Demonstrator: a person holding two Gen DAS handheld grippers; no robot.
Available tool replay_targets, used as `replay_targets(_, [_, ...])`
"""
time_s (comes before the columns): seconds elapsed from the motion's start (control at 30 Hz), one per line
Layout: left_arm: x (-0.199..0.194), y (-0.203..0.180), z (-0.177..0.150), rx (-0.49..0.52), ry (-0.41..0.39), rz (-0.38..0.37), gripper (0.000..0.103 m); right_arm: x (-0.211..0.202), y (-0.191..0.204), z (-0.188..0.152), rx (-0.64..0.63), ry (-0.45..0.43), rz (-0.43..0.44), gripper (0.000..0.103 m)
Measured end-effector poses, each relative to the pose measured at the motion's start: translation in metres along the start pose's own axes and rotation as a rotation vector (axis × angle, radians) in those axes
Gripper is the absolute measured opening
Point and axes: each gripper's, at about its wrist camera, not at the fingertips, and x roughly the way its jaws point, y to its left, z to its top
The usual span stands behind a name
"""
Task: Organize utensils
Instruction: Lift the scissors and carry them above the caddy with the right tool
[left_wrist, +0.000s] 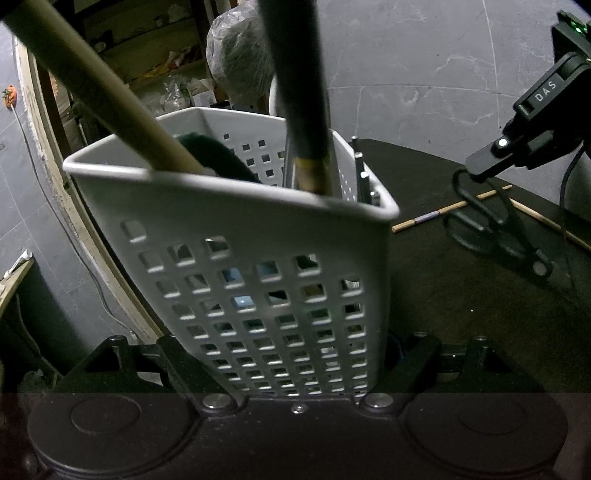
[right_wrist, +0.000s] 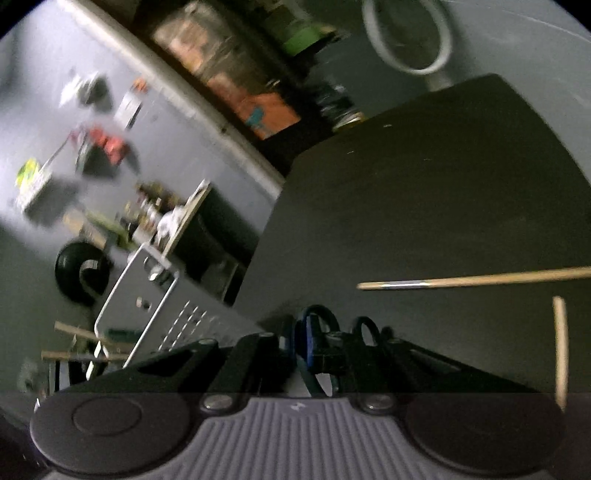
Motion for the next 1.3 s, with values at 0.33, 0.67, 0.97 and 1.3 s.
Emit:
replay_targets(0.33, [0.002, 0.001, 0.001, 0.0, 0.005, 0.002, 0.086, -0.017, -0.025, -0.003, 0.054, -0.093, -0.083, 0.007])
replay_targets(0.67, [0.004, 0.001, 0.003, 0.0, 0.006, 0.004, 0.086, -0.017, -0.019, -0.016, 0.038, -0.067, -0.09, 0.008])
replay_targets(0.97, [0.006, 0.002, 0.003, 0.001, 0.003, 0.001, 0.086, -0.012, 0.004, -0.022, -0.036, -0.025, -0.089, 0.008])
replay_targets(1.3, [0.006, 0.001, 0.003, 0.001, 0.003, 0.001, 0.086, -0.007, 0.036, -0.033, -0.209, 0.004, -0.181, 0.008])
